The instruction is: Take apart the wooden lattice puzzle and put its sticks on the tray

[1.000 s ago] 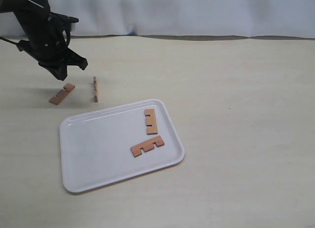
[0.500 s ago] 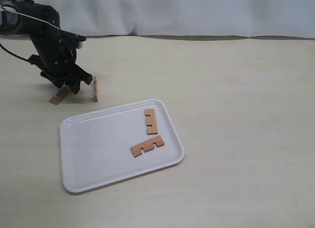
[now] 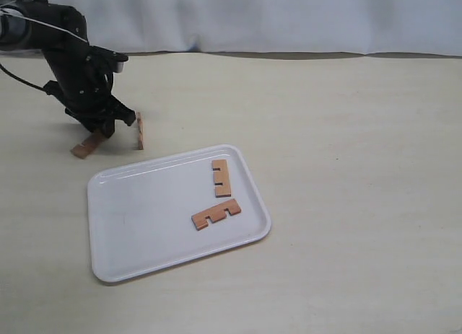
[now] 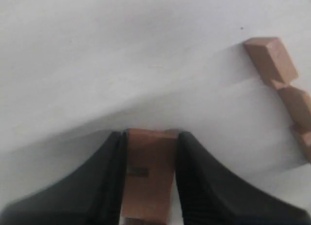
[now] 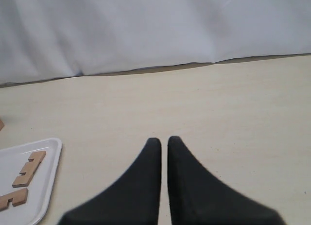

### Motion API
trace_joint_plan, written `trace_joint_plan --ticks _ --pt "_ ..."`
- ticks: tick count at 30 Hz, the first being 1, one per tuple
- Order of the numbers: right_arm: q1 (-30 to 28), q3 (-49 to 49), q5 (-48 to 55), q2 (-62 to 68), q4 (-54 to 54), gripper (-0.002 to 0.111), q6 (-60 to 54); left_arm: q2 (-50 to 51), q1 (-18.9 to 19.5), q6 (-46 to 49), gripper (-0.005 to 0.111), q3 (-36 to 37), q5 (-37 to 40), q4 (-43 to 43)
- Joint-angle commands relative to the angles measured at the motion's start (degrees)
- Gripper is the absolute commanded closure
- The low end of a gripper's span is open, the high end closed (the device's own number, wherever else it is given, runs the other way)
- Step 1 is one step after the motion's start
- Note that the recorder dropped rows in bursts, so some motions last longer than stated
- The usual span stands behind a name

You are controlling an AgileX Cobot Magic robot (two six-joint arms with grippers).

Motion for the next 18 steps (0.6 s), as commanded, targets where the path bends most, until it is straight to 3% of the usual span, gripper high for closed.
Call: trace_joint_plan --ticks 1,9,12,18 --pt "-0.03 0.20 -0.48 -0.21 -0.05 0.104 0.01 -6.67 0.17 1.52 0.107 -0.02 0.44 -2.16" --pt "-0.03 0.20 -0.48 -0.21 -0.05 0.104 0.01 -12.59 -0.53 25.57 0.107 -0.02 8.35 -21.09" --pt "-0.03 0.20 -0.48 -0.21 -0.05 0.104 0.01 -12.48 -2.62 31.03 0.107 -0.02 11.90 -21.80" --pt "-0.03 0.20 -0.48 -0.21 -0.05 0.104 0.01 -11.95 -9.35 33.93 0.107 -0.02 11.85 -20.52"
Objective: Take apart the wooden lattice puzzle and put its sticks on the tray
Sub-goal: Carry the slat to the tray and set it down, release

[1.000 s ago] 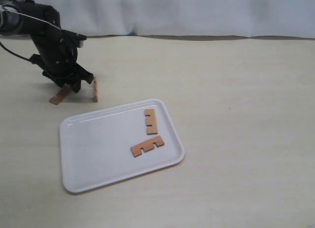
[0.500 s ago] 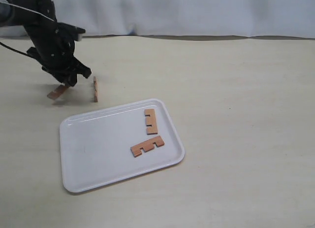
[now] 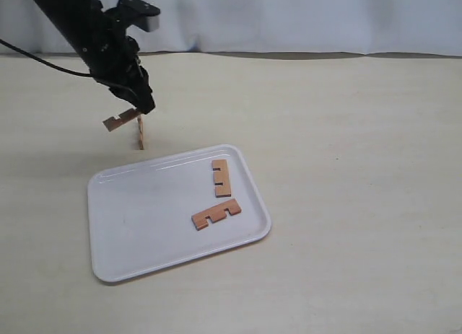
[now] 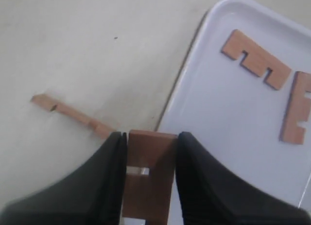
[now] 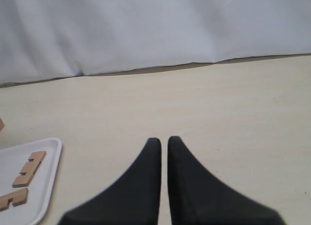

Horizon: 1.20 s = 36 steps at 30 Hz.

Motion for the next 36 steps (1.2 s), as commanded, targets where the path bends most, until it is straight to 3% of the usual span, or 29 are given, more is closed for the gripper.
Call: trace_joint_plan --ticks 1,10,16,24,27,32,36 --pt "-0.03 0.20 -0.48 -0.21 -0.05 0.104 0.01 0.63 -5.43 3.47 0.107 -0.02 0.31 -0.28" --pt "-0.03 0.20 -0.48 -0.21 -0.05 0.104 0.01 4.99 -14.09 5.86 0.107 2.05 -0.91 9.21" --pt "-0.03 0.20 -0.48 -0.21 -0.05 0.104 0.01 7.26 -15.39 6.89 0.107 3.99 -3.25 10.23" --pt "-0.03 0.20 -0.48 -0.21 -0.05 0.104 0.01 9.04 -15.39 6.89 0.105 3.99 -5.04 5.00" --pt "-0.03 0.20 -0.48 -0.21 -0.05 0.104 0.01 9.41 -15.39 6.89 0.095 3.99 -5.72 3.87" --pt "-0.03 0.20 -0.48 -0.21 -0.05 0.104 0.01 9.41 -15.39 6.67 0.066 3.99 -8.74 3.87" --pt "-0.03 0.20 -0.48 -0.21 -0.05 0.104 0.01 9.41 -15.39 6.67 0.049 3.99 -10.07 3.87"
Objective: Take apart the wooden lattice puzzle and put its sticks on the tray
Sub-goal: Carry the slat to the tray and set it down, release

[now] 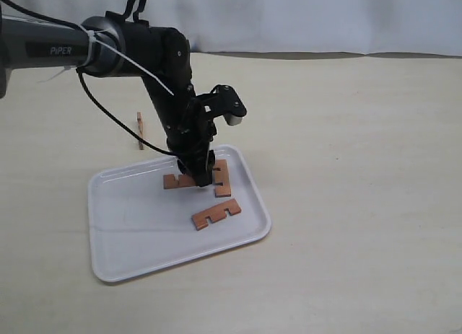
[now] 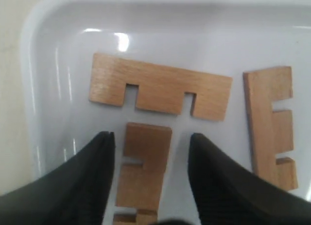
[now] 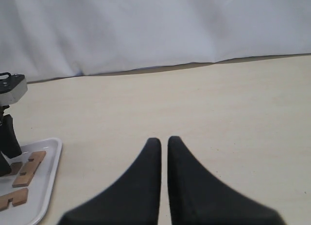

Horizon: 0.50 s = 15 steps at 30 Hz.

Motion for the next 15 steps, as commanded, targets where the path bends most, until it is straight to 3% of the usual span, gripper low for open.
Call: trace_joint_plan --ticks 1,5,8,15 --pt "-0.03 0.20 -0.48 -0.21 -0.05 0.104 0.01 -0.08 -0.13 -0.06 0.047 0.05 -2.05 -0.60" --pt "-0.03 0.20 -0.48 -0.21 -0.05 0.104 0.01 -0.08 -0.13 -0.30 0.045 0.05 -2.65 -0.84" --pt "-0.03 0.20 -0.48 -0.21 -0.05 0.104 0.01 -0.19 -0.13 -7.02 0.045 -0.07 -0.12 -0.62" --pt "-0.03 0.20 -0.48 -0.21 -0.05 0.104 0.01 -0.91 -0.13 -8.07 0.045 -3.47 5.26 5.31"
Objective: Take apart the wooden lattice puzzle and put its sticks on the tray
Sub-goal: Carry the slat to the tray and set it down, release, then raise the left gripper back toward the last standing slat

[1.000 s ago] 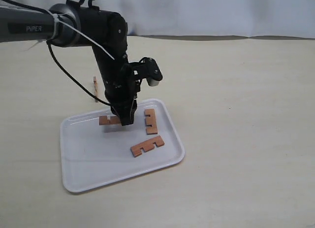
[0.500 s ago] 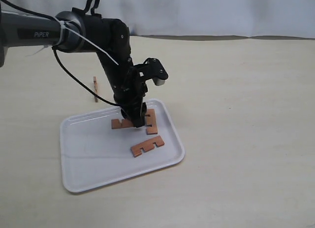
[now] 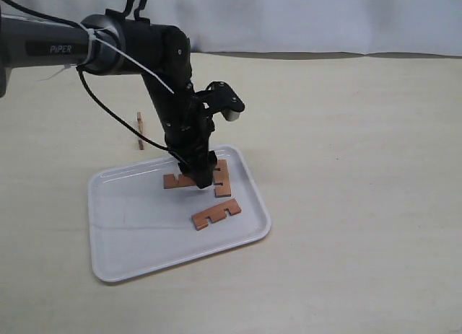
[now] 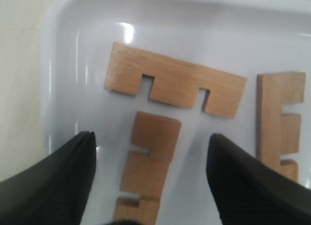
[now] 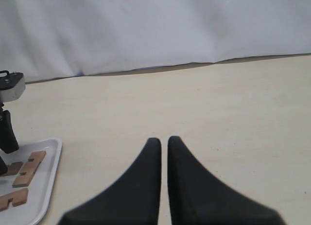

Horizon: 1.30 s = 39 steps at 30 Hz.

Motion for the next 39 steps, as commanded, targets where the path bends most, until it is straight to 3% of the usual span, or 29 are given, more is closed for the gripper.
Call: trace_joint_plan --ticks 1,8,19,23,39 --pt "-0.03 0.20 -0.48 -0.21 -0.05 0.104 0.01 -1.25 -0.13 -2.57 0.045 -2.90 3.98 2.77" --pt "-0.03 0.20 -0.48 -0.21 -0.05 0.104 0.01 -4.72 2.07 -11.99 0.045 -4.62 -2.42 3.95" --pt "-0.03 0.20 -0.48 -0.21 -0.05 0.104 0.01 -4.60 12.95 -30.03 0.045 -4.62 -3.34 4.05" --pt "-0.03 0.20 -0.48 -0.21 -0.05 0.104 0.01 -4.34 15.42 -32.56 0.045 -4.62 -3.44 3.95" --pt "-0.03 0.20 -0.48 -0.21 -0.05 0.104 0.01 -4.11 16.12 -32.83 0.045 -4.62 -5.66 3.84"
